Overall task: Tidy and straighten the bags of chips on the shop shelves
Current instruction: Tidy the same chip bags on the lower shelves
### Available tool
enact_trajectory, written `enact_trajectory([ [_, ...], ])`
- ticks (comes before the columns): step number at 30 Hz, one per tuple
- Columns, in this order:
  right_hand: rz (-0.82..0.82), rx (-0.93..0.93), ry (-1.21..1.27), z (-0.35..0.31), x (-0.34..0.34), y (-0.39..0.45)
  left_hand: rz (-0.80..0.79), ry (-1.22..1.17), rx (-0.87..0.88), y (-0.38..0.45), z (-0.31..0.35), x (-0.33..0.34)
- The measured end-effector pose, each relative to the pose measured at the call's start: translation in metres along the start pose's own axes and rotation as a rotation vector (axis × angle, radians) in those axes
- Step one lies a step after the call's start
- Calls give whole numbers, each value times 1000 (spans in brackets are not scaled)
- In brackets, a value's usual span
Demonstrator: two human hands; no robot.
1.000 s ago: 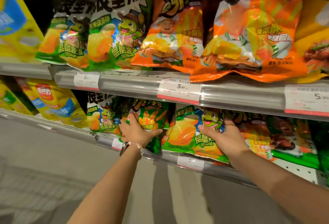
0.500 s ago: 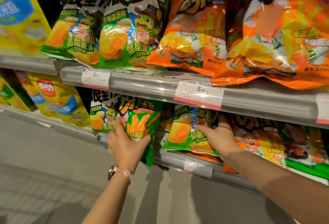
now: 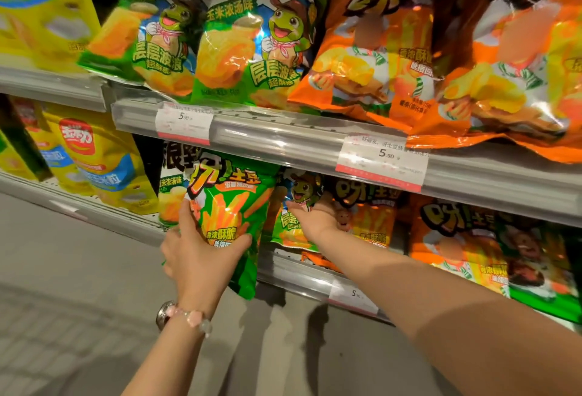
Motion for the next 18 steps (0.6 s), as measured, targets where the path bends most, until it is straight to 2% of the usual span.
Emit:
enact_trajectory([
  [4,-18,23,-87,-5,-2,8,-52,-30,16,-11,14,10],
  [7,-65,40,-42,-1,-6,5,-67,-41,27,-22,24,16],
  [10,10,-57,104,2,-28,-18,-77,-70,11,-34,35,22],
  [12,14,-127,362,12,-46,-46,-94,-79,13,-44,45,26],
  [14,-129,-173,586,30,-59,-78,-116,-72,28,-56,58,30],
  [16,-308,-169,667,47,-69,-106,-148,-48,54,-70,73,35],
  [18,-370,-108,713,63,-81,-119,-197,-19,81,-87,88,41],
])
Point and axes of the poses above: each hand's wrist, its own y-axis towards the middle knuckle, its own x-axis out of the palm, z = x × y, the point moved 4 cm from there along y, towards the middle knuckle, and after that the axes turned 10 degrees about x, right-handed, at the moved point
